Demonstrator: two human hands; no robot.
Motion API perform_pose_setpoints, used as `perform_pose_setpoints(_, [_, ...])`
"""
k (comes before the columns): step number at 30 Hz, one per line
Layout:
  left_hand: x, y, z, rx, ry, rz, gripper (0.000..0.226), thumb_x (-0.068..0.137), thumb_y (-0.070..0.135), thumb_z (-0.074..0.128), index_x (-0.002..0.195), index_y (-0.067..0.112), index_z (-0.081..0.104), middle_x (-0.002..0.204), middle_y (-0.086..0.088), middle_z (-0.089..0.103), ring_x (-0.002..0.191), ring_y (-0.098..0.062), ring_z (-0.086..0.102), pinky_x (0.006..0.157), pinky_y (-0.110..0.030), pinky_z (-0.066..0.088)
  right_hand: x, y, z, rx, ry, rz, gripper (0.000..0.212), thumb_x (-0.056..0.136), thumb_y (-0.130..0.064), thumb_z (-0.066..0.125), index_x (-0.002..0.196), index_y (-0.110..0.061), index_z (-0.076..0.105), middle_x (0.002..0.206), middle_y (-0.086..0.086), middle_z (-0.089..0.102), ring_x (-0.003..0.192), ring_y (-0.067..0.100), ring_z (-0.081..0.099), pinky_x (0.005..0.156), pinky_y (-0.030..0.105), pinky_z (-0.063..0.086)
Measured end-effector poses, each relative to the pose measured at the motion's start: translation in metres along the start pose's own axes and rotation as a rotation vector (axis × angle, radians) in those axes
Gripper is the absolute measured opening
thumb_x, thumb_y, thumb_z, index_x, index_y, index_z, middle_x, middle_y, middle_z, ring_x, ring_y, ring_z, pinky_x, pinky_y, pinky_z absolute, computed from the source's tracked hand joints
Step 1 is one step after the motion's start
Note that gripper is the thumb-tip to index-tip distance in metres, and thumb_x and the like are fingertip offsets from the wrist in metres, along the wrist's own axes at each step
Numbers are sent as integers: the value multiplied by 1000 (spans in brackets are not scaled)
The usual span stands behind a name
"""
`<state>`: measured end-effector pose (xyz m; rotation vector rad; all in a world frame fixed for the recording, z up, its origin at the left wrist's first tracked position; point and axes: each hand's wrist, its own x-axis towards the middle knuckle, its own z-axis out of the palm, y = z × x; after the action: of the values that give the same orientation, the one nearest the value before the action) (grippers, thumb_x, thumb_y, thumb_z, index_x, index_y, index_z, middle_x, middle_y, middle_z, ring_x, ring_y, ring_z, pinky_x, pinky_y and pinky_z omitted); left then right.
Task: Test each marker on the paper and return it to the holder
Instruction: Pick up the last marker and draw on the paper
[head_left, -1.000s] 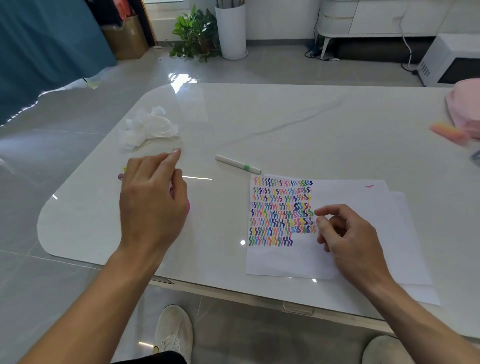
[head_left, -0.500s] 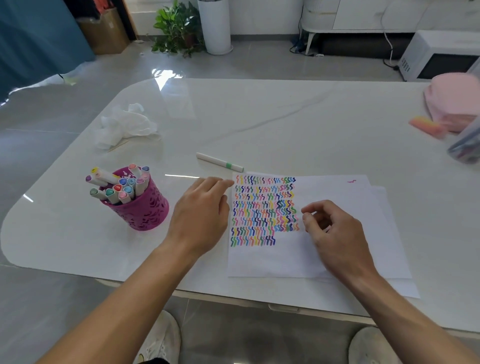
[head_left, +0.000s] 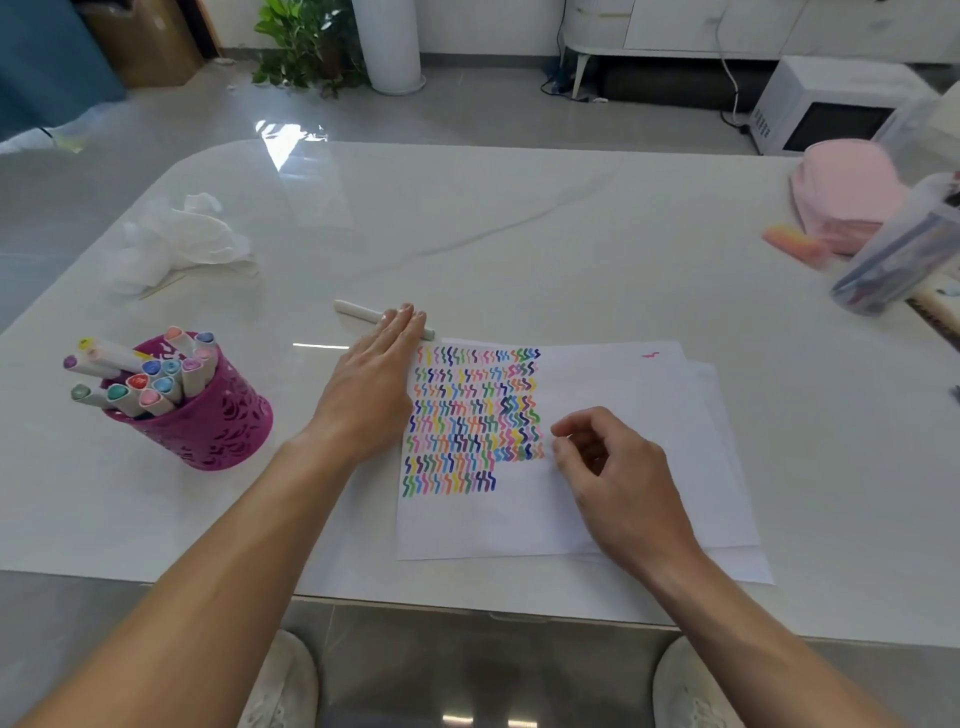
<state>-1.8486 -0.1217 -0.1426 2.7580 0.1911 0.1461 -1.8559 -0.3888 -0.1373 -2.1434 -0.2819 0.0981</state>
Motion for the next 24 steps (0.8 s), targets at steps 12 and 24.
perform_pose_setpoints(12, [0,4,-6,89,228,-171,30,100,16,54,126,11,67,123,-2,59,124,-24,45,92,-40,45,-2,3,0,-49,-8,-26,5,98,-22,65,101,-23,68,83,-13,68,77,1,62,68,9,44])
perform_pose_setpoints(24, [-17,12,-30,46,396,-187,17,100,24,58,106,17,72,104,-3,67,105,-27,53,76,-39,45,0,-1,0,-67,-27,-8,5,98,-23,65,103,-23,68,81,-12,67,78,1,61,68,14,47])
